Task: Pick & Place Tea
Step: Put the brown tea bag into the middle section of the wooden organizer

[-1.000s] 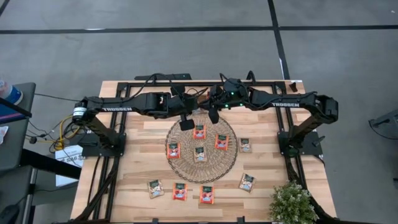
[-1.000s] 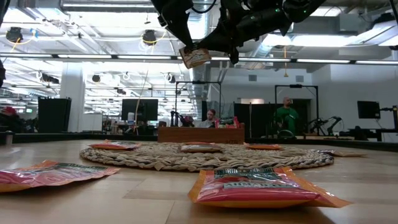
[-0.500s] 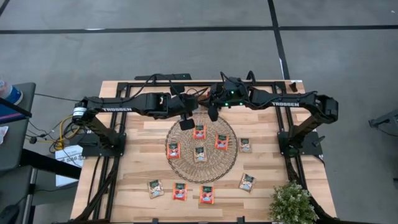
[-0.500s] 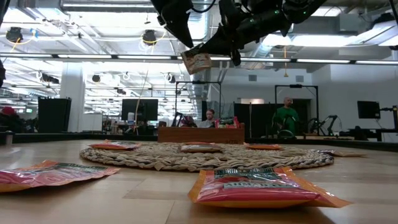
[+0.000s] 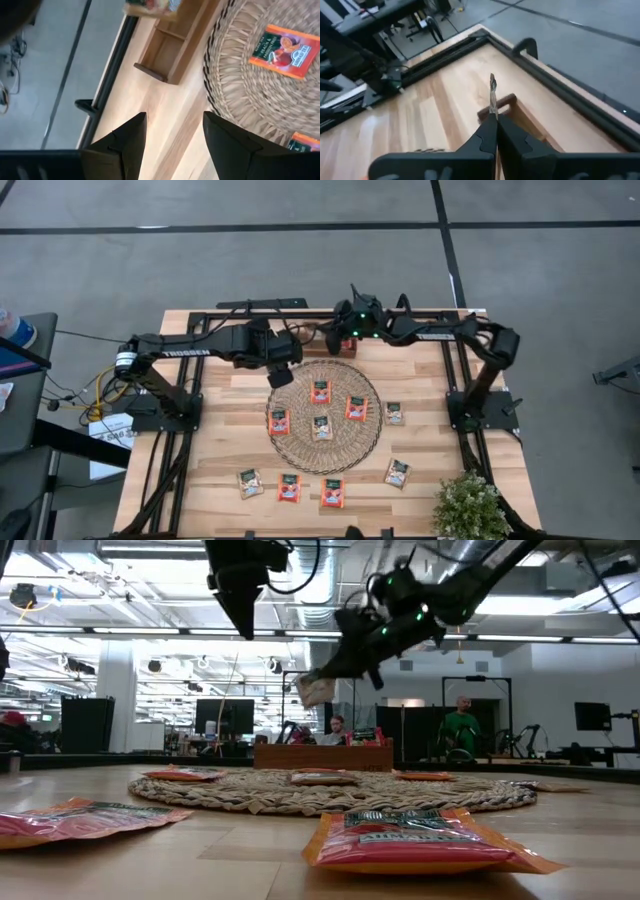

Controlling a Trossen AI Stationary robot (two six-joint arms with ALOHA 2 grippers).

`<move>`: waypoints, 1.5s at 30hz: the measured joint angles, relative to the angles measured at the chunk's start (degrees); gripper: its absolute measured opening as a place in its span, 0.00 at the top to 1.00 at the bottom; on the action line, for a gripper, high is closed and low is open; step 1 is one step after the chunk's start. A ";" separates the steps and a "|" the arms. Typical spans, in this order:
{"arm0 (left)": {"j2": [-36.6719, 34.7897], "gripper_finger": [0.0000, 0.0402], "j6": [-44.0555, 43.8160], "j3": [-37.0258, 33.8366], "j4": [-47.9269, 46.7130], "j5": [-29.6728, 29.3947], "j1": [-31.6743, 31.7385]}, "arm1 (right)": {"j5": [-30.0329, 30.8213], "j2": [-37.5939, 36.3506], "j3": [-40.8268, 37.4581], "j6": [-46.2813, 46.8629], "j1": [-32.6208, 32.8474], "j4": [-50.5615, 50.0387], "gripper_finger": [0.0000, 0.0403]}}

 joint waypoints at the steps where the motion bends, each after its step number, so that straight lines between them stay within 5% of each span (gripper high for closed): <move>1: 0.00 0.53 -0.48 0.00 0.13 0.02 0.24 | -0.01 1.25 0.00 0.26 -0.27 1.83 1.00; 6: -0.14 0.53 -1.04 -0.99 2.10 0.04 0.65 | 3.70 4.57 0.02 0.32 -0.40 3.70 1.00; 12: -3.90 0.53 -2.24 -10.23 9.78 1.57 0.65 | 10.08 4.76 0.00 -2.80 -0.39 2.54 1.00; 33: -25.26 0.53 -3.22 -40.45 43.71 14.95 6.81 | 11.61 9.42 0.02 -4.31 -0.50 4.34 1.00; 45: -28.50 0.53 -1.61 -43.28 45.37 20.06 8.86 | 13.28 9.59 0.00 -5.44 -0.78 5.56 1.00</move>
